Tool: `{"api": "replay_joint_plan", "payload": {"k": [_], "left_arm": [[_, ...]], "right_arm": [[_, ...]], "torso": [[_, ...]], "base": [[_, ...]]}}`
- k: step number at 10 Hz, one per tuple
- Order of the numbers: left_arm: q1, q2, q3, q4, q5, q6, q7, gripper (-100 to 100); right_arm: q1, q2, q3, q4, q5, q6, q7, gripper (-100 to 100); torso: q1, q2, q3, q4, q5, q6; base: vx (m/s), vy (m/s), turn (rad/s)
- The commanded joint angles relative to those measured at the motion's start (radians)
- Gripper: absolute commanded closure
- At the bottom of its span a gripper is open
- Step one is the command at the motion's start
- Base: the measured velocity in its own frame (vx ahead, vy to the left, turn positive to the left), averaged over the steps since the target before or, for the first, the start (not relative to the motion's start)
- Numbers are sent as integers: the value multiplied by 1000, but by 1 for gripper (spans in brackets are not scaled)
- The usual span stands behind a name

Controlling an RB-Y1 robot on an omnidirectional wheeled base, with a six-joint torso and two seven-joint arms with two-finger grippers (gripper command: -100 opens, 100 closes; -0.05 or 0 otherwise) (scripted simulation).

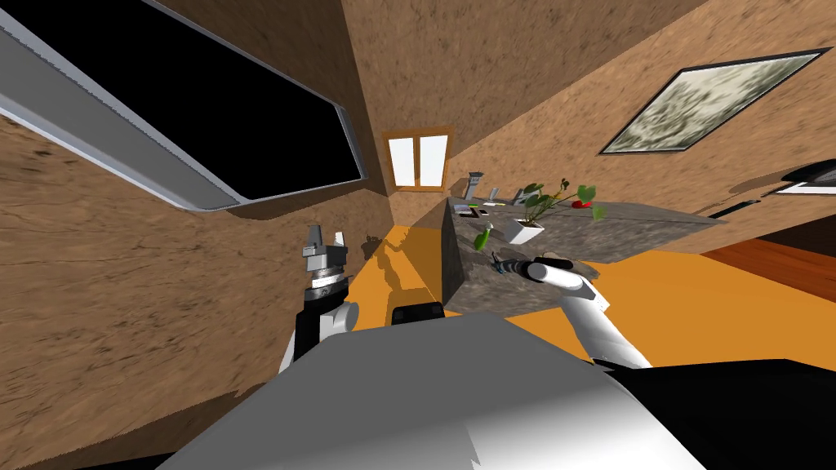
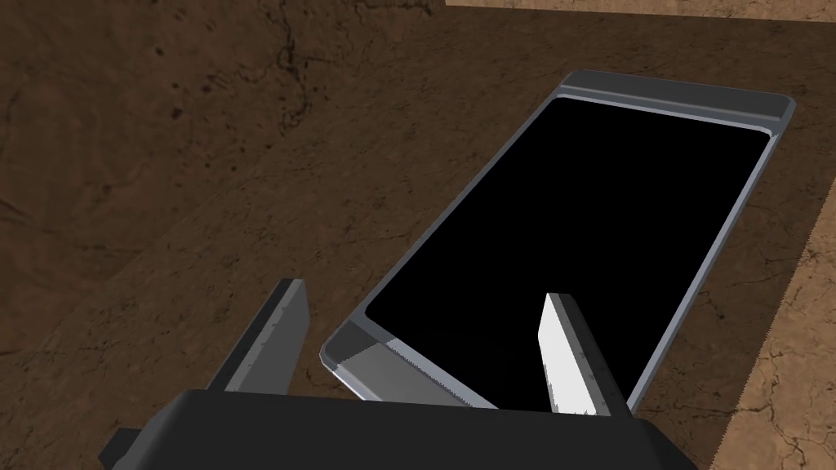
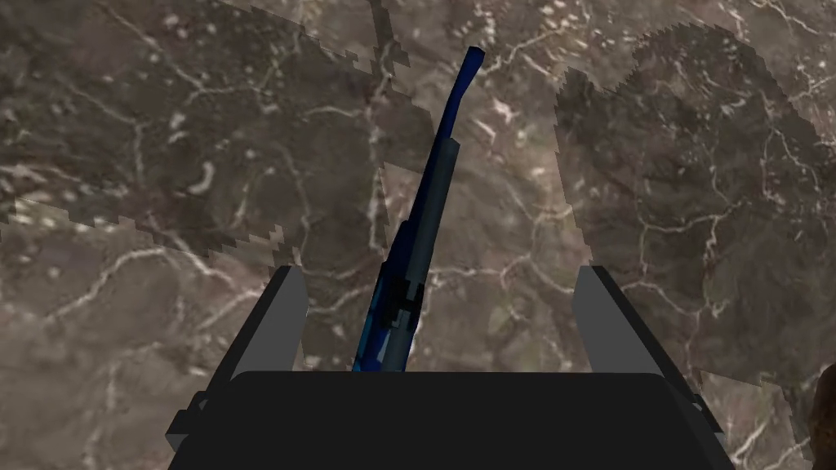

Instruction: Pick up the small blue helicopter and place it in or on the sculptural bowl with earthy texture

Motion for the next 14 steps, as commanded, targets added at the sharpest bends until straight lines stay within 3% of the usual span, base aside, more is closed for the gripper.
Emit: {"api": "replay_joint_plan", "payload": {"k": [1,8,14], "left_arm": [[0,0,0,0,0,0,0,0],[0,0,0,0,0,0,0,0],[0,0,0,0,0,0,0,0]], "right_arm": [[-3,-17,-8,24,-20,38,-15,-100],[-13,-143,-54,173,-123,230,-147,-100],[-8,-221,-68,252,-175,342,-214,-100]], "torso": [[0,0,0,0,0,0],[0,0,0,0,0,0],[-1,1,0,0,0,0]], "base": [[76,42,-21],[86,52,-28],[70,45,-14]]}}
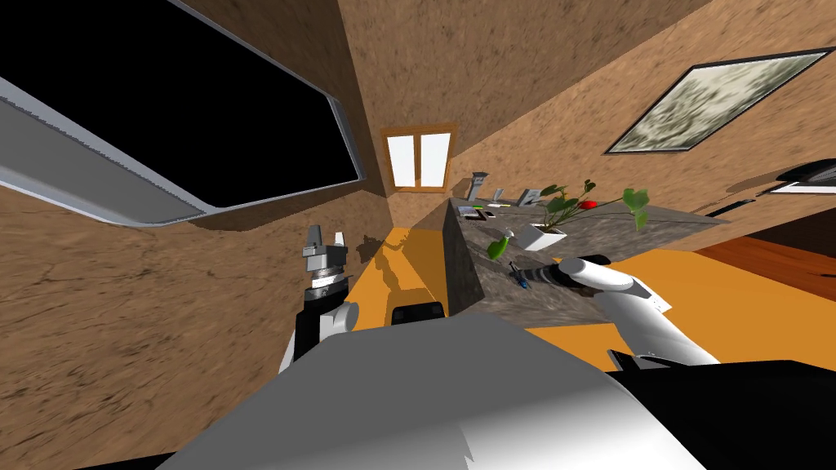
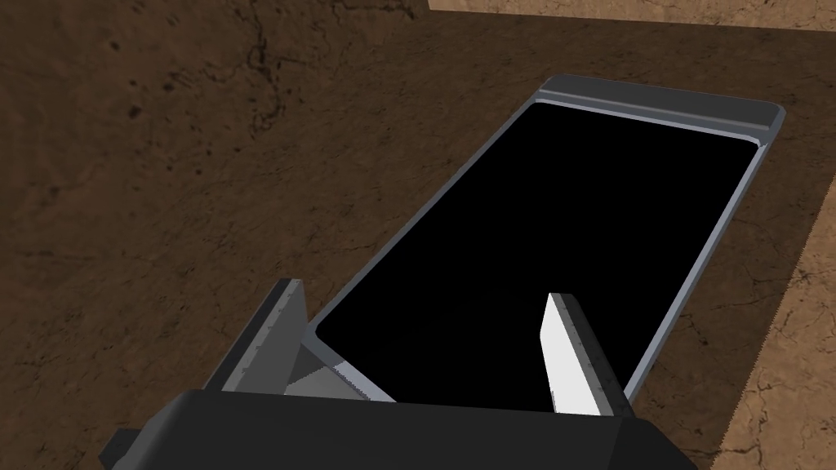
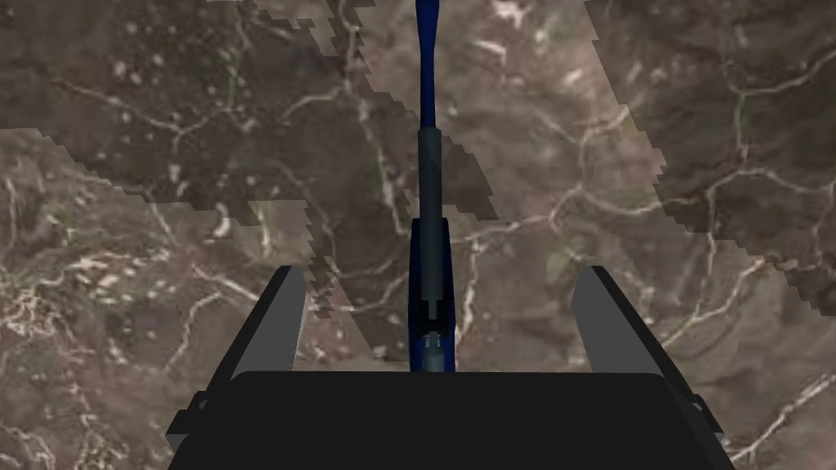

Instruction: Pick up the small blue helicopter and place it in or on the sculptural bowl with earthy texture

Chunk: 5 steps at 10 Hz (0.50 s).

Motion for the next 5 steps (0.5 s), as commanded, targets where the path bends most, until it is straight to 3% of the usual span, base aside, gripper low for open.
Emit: {"api": "replay_joint_plan", "payload": {"k": [1,2,3,5], "left_arm": [[0,0,0,0,0,0,0,0],[0,0,0,0,0,0,0,0],[0,0,0,0,0,0,0,0],[0,0,0,0,0,0,0,0]], "right_arm": [[0,0,0,0,0,0,0,-100],[1,-1,-1,1,-1,4,-3,0],[-10,26,9,31,16,-28,21,-100],[-6,34,11,26,20,-32,19,-100]], "torso": [[0,0,0,0,0,0],[-1,2,1,0,0,0],[-2,3,2,1,-1,0],[-5,1,1,0,-1,0]], "base": [[22,18,-4],[0,0,0],[29,-12,7],[33,-18,7]]}}
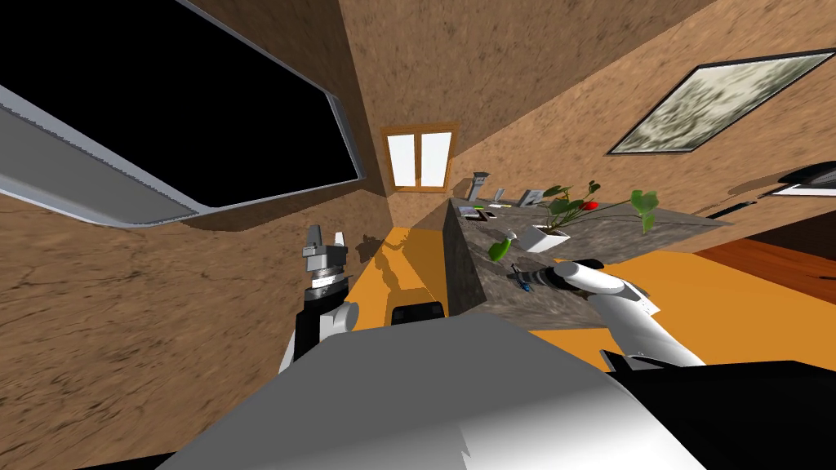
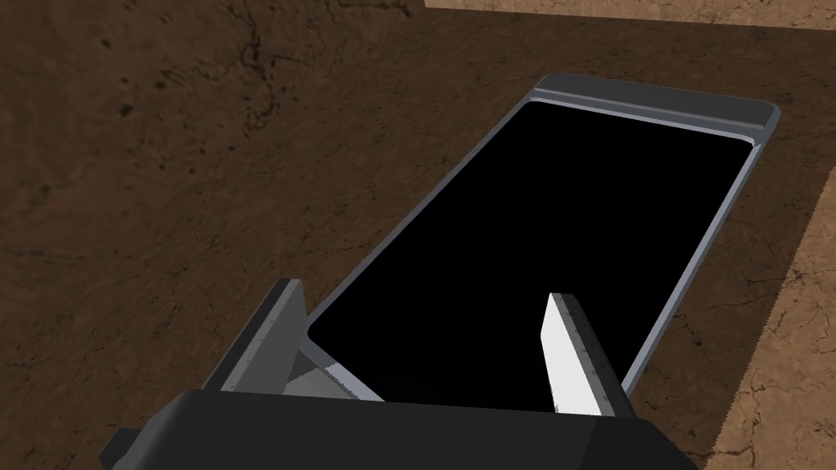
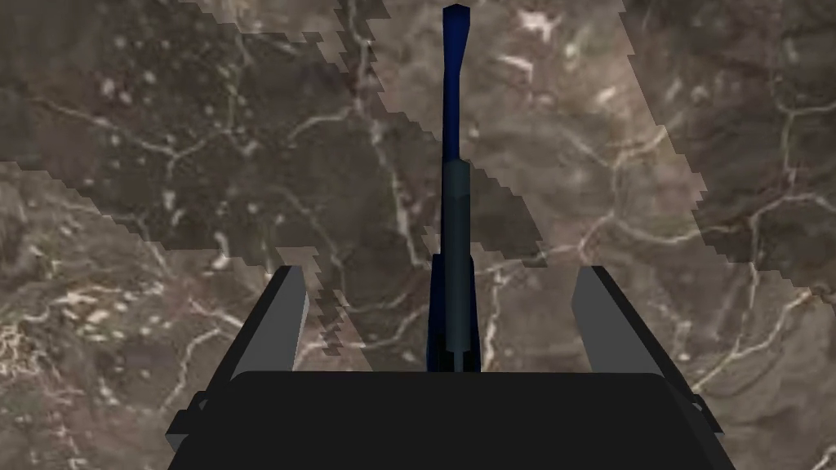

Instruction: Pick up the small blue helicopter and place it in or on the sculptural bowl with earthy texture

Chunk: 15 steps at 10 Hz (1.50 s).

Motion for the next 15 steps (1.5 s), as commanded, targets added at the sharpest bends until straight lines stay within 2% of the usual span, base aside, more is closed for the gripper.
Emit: {"api": "replay_joint_plan", "payload": {"k": [1,5,6,7,8,9,10,15], "left_arm": [[0,0,0,0,0,0,0,0],[0,0,0,0,0,0,0,0],[0,0,0,0,0,0,0,0],[0,0,0,0,0,0,0,0],[0,0,0,0,0,0,0,0],[0,0,0,0,0,0,0,0],[0,0,0,0,0,0,0,0],[0,0,0,0,0,0,0,0]], "right_arm": [[0,0,0,0,0,0,0,100],[0,-1,0,0,0,0,0,100],[0,-1,0,0,0,0,0,0],[3,-30,-9,-18,-17,30,-17,100],[0,-16,-3,-13,-7,16,-12,100],[0,-19,-4,-15,-8,20,-15,0],[14,-37,-11,-22,-19,45,-46,100],[54,-90,-31,-46,-52,118,-136,100]], "torso": [[0,0,0,0,0,0],[1,2,1,0,0,0],[1,2,1,0,0,0],[1,2,1,0,0,0],[3,3,2,1,1,0],[2,3,2,1,0,0],[1,2,1,0,0,0],[6,14,8,3,2,3]], "base": [[0,0,0],[0,0,0],[0,0,0],[-27,25,-11],[-16,13,-3],[0,0,0],[-88,19,11],[-138,59,-1]]}}
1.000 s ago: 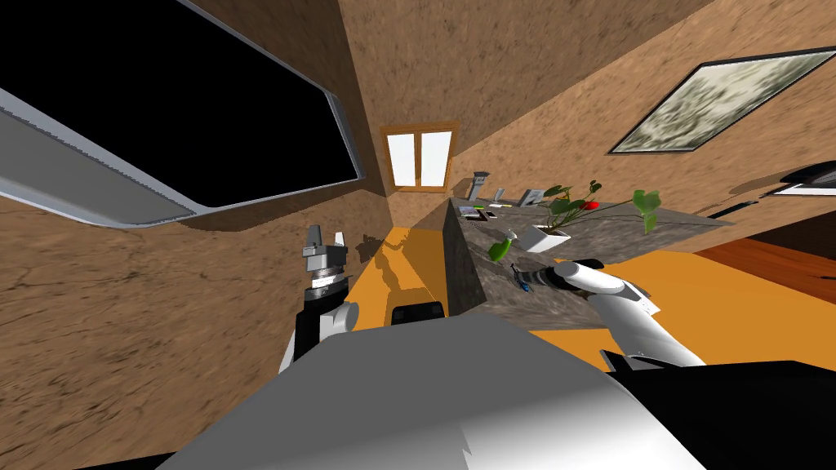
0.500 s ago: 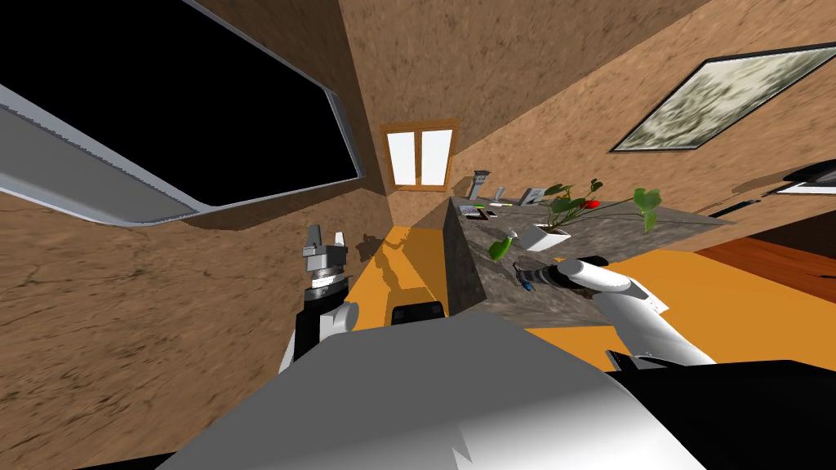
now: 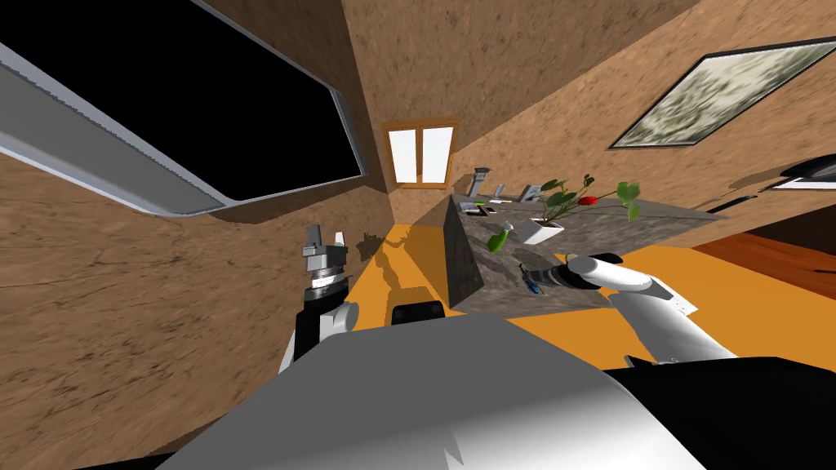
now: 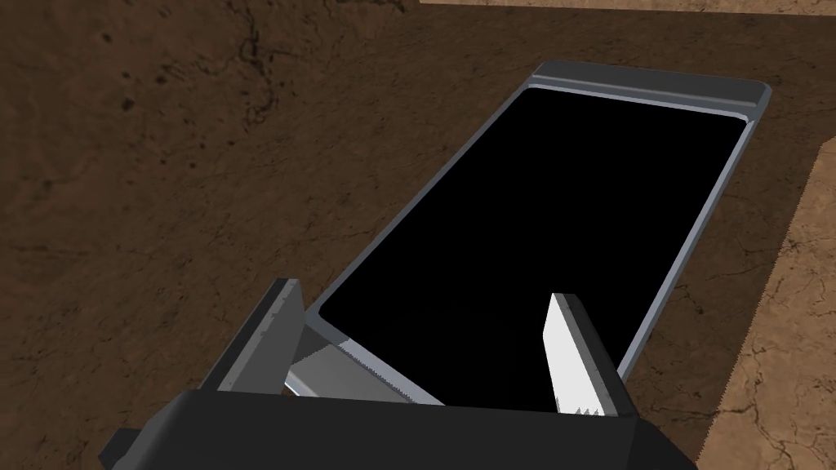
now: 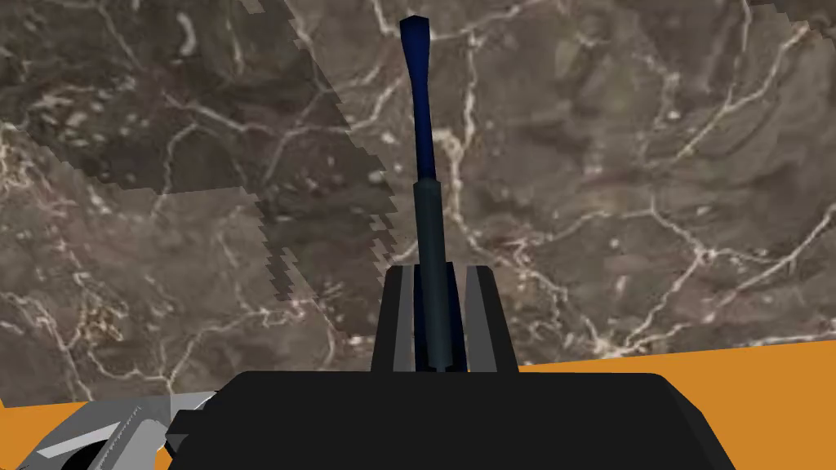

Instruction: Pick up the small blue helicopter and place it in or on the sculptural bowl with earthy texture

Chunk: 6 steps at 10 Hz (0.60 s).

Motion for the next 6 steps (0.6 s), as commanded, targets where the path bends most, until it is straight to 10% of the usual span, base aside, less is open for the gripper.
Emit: {"api": "replay_joint_plan", "payload": {"k": [1,6], "left_arm": [[0,0,0,0,0,0,0,0],[0,0,0,0,0,0,0,0]], "right_arm": [[20,-18,-10,-12,-13,29,-37,100],[66,-80,-35,-44,-54,120,-148,100]], "torso": [[0,0,0,0,0,0],[-3,-1,-1,-1,0,1]], "base": [[-128,66,5],[-141,34,18]]}}
